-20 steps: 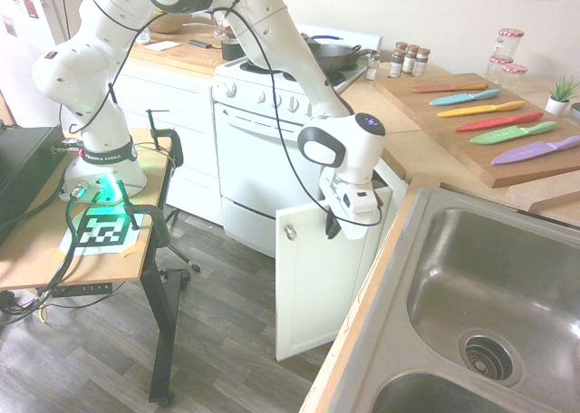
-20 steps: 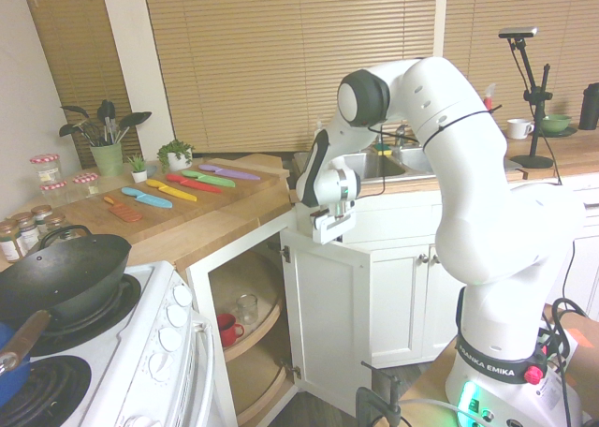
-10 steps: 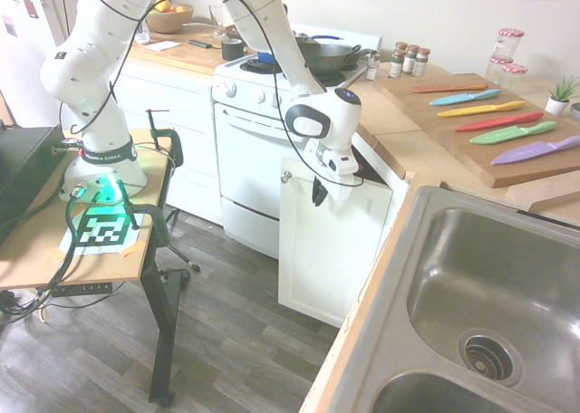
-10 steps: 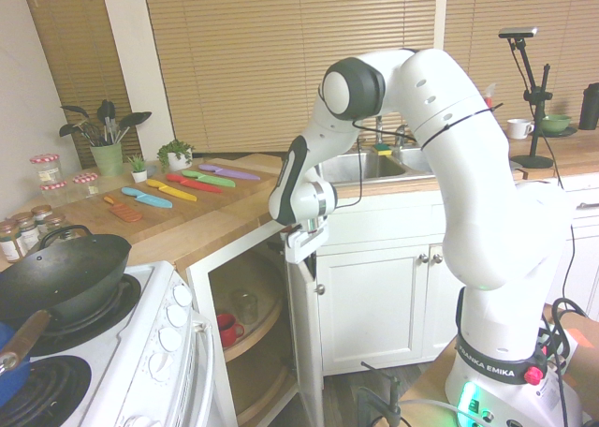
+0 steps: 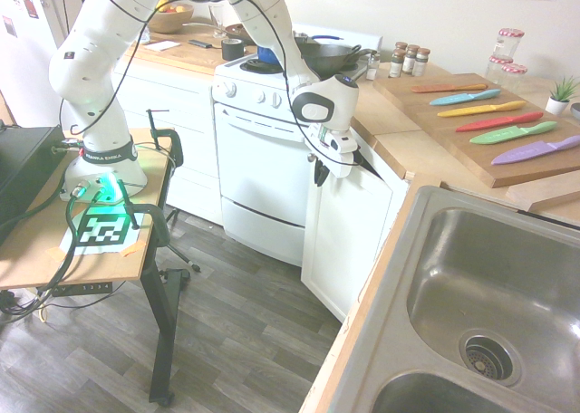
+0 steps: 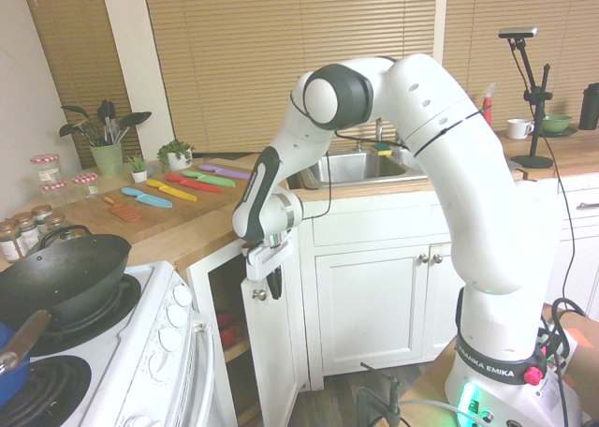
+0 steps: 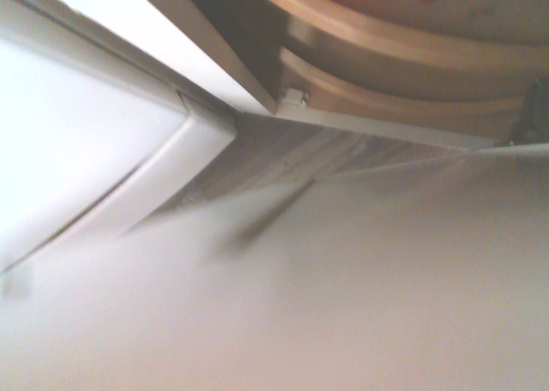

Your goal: Close the cabinet

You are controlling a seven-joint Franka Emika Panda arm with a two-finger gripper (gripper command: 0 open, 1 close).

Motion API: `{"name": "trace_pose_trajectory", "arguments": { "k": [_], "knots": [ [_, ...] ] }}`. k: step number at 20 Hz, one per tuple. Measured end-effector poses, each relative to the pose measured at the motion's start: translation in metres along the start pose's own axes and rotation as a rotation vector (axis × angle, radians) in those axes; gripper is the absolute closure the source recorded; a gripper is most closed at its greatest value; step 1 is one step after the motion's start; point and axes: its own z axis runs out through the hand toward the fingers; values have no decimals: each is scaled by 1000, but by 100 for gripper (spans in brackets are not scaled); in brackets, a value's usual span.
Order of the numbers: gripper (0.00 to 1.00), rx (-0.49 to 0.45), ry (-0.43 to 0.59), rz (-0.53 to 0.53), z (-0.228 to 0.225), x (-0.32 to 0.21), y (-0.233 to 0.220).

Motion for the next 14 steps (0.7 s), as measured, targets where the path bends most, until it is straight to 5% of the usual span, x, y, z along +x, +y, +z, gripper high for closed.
{"name": "trace_pose_trajectory", "arguments": {
  "k": [8, 14],
  "knots": [
    [100, -11, 29, 33, -20, 6, 27],
    [100, -9, 91, 155, -95, -18, 161]
  ]
}}
